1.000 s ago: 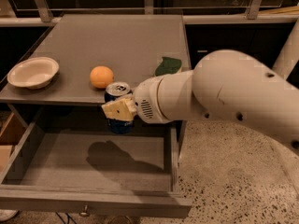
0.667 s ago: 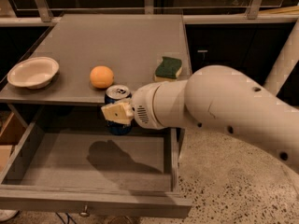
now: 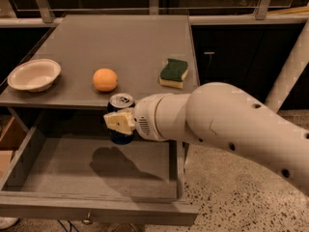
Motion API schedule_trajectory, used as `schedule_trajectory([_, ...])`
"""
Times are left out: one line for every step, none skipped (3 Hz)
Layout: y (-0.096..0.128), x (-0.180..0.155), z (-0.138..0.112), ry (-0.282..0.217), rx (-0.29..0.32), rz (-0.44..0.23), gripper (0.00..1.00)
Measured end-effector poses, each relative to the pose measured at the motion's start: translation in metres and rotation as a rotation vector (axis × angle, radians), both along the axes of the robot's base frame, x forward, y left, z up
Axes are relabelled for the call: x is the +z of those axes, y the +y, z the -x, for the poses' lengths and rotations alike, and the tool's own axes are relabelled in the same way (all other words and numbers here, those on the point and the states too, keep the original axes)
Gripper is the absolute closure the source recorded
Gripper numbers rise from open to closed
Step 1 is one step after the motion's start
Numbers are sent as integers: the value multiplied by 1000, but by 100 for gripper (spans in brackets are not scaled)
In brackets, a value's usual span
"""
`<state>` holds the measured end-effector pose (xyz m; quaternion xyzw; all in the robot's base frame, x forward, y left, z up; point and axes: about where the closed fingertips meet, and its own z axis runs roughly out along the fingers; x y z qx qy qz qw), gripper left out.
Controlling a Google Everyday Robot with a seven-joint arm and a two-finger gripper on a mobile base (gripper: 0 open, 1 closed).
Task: Place pepsi can into top drawer
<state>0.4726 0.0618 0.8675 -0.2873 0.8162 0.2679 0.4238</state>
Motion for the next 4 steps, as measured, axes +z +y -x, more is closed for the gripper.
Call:
schedule_trajectory([6, -20, 3, 22, -8, -7, 100])
schedule_trajectory([10, -56, -10, 15, -59, -33, 100])
schedule_trajectory([10, -56, -10, 15, -59, -33, 100])
schedule_trajectory([13, -66, -12, 29, -94, -51, 100])
